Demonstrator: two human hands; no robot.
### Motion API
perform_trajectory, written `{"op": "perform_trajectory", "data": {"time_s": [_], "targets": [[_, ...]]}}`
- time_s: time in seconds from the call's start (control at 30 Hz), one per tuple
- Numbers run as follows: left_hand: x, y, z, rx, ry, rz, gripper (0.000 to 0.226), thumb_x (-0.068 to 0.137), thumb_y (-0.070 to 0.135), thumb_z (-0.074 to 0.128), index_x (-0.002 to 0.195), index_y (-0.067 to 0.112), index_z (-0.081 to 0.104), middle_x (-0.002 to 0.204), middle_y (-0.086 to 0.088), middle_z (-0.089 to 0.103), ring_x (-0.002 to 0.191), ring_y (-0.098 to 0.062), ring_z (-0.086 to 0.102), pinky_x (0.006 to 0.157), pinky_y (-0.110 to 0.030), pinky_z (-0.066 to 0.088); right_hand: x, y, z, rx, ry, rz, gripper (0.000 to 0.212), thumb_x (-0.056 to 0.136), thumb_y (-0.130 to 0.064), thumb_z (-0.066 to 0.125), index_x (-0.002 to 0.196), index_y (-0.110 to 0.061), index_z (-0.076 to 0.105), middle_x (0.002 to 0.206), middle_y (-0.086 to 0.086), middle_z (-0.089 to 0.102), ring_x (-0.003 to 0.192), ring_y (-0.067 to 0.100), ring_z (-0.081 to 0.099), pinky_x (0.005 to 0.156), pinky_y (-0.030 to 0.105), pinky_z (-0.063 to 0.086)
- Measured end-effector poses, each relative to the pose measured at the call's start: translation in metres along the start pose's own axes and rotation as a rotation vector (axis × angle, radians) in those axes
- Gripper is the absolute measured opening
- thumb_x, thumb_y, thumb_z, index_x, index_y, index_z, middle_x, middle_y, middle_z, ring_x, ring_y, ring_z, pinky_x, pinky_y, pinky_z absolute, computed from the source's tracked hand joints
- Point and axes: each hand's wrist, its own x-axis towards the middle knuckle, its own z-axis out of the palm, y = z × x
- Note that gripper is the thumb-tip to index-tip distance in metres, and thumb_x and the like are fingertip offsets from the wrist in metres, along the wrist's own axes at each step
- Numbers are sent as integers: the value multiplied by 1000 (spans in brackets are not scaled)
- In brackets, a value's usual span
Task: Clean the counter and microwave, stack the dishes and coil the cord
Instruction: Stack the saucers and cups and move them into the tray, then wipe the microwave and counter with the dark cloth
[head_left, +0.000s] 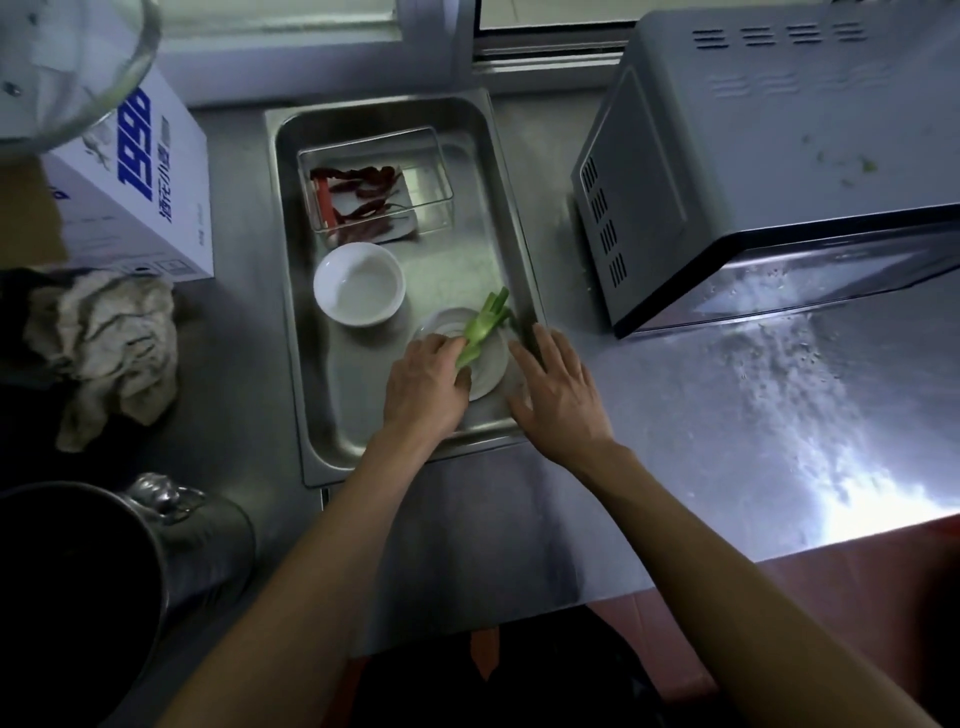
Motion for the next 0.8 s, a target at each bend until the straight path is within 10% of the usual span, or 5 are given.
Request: {"op": "perform_trajectory", "data": {"time_s": [0.8], "targets": [[-65,177,32,175,-187,450,39,97,36,52,133,20,58,128,-3,62,115,-27,56,92,-43,48,-177,134,-47,91,154,329,65,100,-45,46,157,-26,19,165,6,13,150,28,14,119,44,21]]}}
